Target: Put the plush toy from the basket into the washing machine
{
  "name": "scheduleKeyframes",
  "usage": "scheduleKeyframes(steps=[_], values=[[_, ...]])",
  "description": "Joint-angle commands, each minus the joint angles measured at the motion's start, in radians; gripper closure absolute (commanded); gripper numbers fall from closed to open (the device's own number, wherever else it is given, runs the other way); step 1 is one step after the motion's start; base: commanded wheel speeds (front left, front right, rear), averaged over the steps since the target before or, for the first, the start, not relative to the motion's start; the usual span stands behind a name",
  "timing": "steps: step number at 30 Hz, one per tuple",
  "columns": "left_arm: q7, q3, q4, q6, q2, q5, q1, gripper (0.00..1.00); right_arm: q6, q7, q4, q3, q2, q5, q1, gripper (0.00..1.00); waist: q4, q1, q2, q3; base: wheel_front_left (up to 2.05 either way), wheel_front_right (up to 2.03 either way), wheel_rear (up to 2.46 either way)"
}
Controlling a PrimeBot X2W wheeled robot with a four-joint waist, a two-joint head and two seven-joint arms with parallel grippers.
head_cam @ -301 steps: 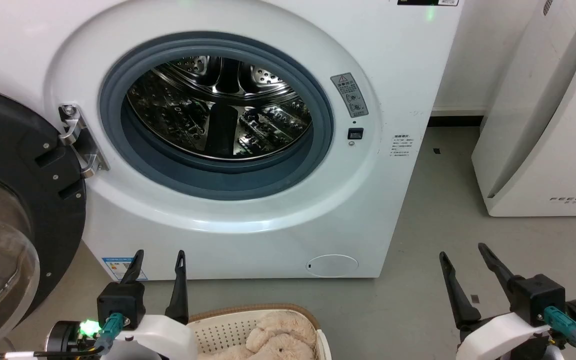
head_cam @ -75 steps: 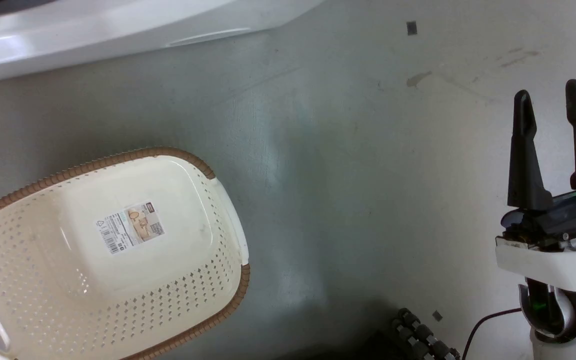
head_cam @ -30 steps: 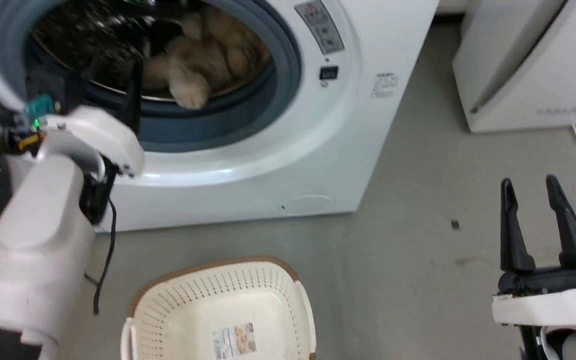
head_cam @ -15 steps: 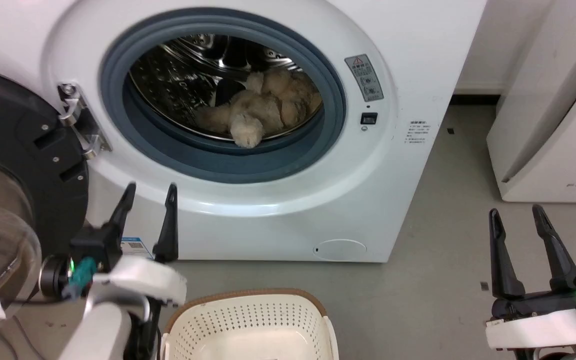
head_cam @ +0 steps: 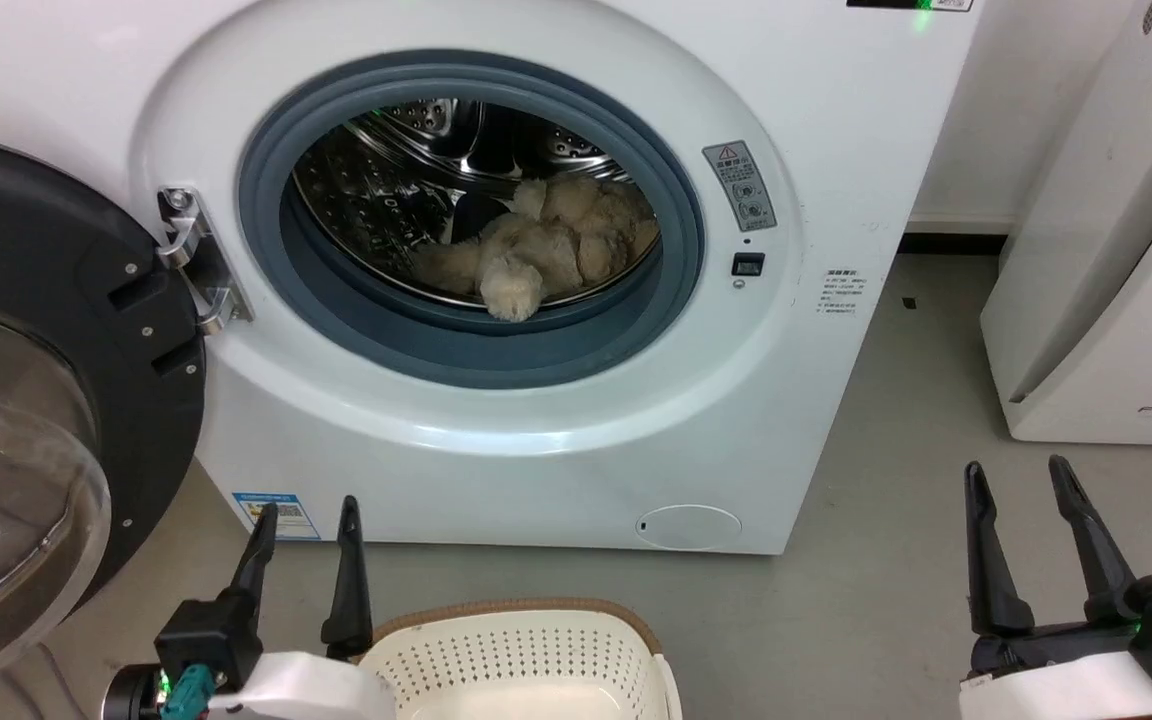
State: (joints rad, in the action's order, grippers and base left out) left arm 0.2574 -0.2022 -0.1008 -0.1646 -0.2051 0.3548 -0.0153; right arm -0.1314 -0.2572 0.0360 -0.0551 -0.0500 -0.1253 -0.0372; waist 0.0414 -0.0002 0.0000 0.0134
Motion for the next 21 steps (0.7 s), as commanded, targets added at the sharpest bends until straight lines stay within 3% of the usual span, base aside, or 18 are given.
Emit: scheduleKeyframes(steps=[1,4,5,21], values=[[0.004,0.005,0.007,0.000,0.003,-0.011,0.013,0.00,0.001,-0.005,-0.005,0.001,0.000,0.004,-0.011,0.00,-0.001,0.0002,0.0000,0.002,0.00,0.00,0.00],[0.004,0.019,0.024,0.009,0.021,-0.031,0.032,0.00,0.001,-0.005,-0.008,0.003,0.000,0.002,-0.013,0.00,-0.001,0.0002,0.0000,0.005,0.00,0.00,0.00],[0.000,0.021,0.020,0.010,0.021,-0.029,0.024,1.00,0.000,0.000,-0.004,0.002,0.000,0.000,-0.001,1.00,-0.001,0.0002,0.0000,0.005,0.00,0.00,0.00],[-0.029,0.038,0.027,0.026,0.038,-0.061,0.023,1.00,0.000,0.028,-0.007,0.007,0.000,0.013,0.003,1.00,-0.005,0.0002,0.0000,0.003,0.00,0.00,0.00]])
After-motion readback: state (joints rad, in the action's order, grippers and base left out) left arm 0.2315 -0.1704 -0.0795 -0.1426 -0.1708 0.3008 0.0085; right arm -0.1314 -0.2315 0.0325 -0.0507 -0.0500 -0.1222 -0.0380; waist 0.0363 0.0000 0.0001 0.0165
